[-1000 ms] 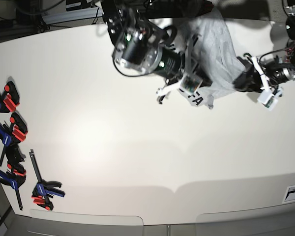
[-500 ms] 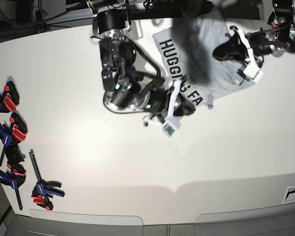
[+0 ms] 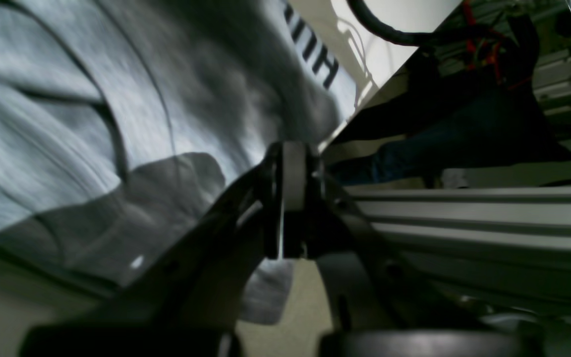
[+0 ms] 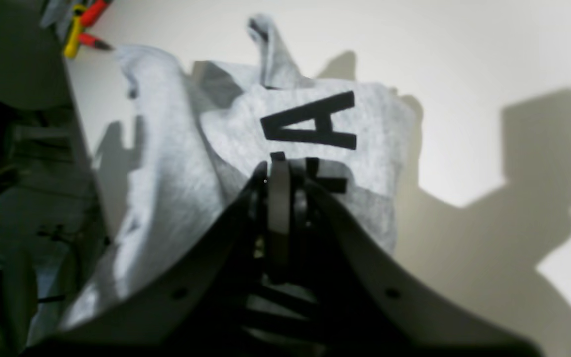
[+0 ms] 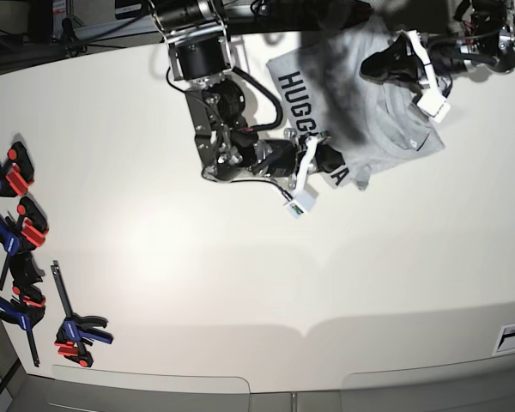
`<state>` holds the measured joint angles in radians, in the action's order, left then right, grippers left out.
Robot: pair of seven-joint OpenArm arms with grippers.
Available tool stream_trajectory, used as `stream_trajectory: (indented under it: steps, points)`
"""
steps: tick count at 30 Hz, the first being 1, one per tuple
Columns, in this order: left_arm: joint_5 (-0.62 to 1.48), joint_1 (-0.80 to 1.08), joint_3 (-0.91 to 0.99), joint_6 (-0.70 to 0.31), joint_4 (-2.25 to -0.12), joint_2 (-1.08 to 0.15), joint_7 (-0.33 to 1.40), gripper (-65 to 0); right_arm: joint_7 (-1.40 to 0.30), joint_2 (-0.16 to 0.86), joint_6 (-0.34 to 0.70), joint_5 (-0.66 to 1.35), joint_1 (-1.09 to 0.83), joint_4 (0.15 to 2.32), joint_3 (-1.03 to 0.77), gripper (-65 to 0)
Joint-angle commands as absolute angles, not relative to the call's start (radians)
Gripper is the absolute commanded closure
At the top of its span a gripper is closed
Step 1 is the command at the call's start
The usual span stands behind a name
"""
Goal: Fold the T-shirt properly
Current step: 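Grasp the printed shirt edge with the right gripper and fold it over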
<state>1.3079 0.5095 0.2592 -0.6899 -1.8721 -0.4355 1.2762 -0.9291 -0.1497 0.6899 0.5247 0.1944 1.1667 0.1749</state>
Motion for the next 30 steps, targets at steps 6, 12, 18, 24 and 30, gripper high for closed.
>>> stream_trajectory:
  steps: [6, 12, 18, 24, 30]
  points:
    - [1.327, 0.532, 0.155, -0.698, -1.886, -0.442, 1.269, 0.0, -0.841, -0.157, 0.698, 0.470, 0.247, 1.098, 0.175, 0.0]
    - [1.053, 0.532, 0.075, -0.698, -1.886, -0.401, 1.140, 0.0, -0.826, -0.157, 0.698, 0.472, 0.247, 1.098, 0.175, 0.0]
    - [0.759, 0.532, 0.071, -0.635, -1.885, -0.394, 0.991, 0.0, -0.826, -0.157, 0.698, 0.471, 0.247, 1.098, 0.175, 0.0]
    - [0.572, 0.532, 0.071, -0.474, -1.885, -0.394, 0.993, 0.0, -0.822, -0.157, 0.647, 0.456, 0.247, 1.098, 0.175, 0.0]
    - [0.472, 0.532, 0.071, -0.403, -1.880, -0.394, 0.993, 0.0, -0.745, -0.157, 0.493, 0.286, 0.249, 1.098, 0.175, 0.0]
